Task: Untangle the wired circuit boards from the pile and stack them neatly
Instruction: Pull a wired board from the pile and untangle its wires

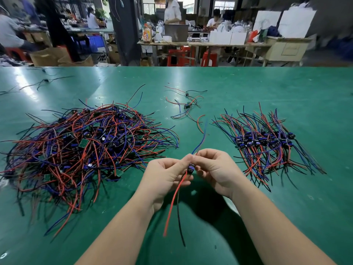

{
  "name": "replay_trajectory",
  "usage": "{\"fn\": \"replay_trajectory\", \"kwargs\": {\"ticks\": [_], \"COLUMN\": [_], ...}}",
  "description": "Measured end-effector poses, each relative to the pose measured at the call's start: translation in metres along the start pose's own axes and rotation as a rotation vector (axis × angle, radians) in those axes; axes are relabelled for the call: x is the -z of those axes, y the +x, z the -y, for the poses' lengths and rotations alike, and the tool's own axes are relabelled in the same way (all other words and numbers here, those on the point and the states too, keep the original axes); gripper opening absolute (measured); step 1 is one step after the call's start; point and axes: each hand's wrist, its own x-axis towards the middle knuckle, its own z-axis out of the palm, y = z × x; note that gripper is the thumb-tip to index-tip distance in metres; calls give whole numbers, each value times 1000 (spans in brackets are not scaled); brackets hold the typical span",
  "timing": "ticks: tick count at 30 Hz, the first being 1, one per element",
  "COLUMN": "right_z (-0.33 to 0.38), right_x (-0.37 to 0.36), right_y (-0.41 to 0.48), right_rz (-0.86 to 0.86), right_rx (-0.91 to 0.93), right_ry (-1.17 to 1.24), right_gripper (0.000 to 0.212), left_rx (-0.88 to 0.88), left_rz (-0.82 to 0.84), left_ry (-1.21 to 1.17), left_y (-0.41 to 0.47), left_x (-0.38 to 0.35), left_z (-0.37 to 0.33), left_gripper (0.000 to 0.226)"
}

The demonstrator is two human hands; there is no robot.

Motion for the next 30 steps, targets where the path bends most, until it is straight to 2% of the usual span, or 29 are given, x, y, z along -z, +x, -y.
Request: {"fn": "replay_trajectory", "kwargs": {"ticks": [3,5,8,11,16,19,23,27,30], "right_z": [-1,-2,1,6,19,33,42,40,40], "right_x": [5,7,10,15,29,47,68,71,69], "right_y": [0,0,-2,-2,1,4,6,9,10], "right_rz": [-6,37,165,171,41,-98,-283,-417,-451], "right_rx": [-27,-93,-194,-191,-149,-79,55,177,241], "right_ry": [-5,8,85,91,23,36,74,140,205], "right_gripper": [19,22,15,3,23,16,17,13,10], "left_rx": [22,21,12,46,78,56,50,63,58], "left_rz": [25,45,48,91,120,138,153,144,146], "left_ry": [-28,7,21,35,105,232,402,452,420], "left_y": [-1,-2,-2,-5,-6,-8,-9,-8,-8], "left_x": [-1,-2,-1,-1,-9,-11,-14,-19,-16], "left_z": [0,0,-1,-3,1,3,5,8,5], "left_gripper": [21,4,15,22,17,10,17,18,18]}}
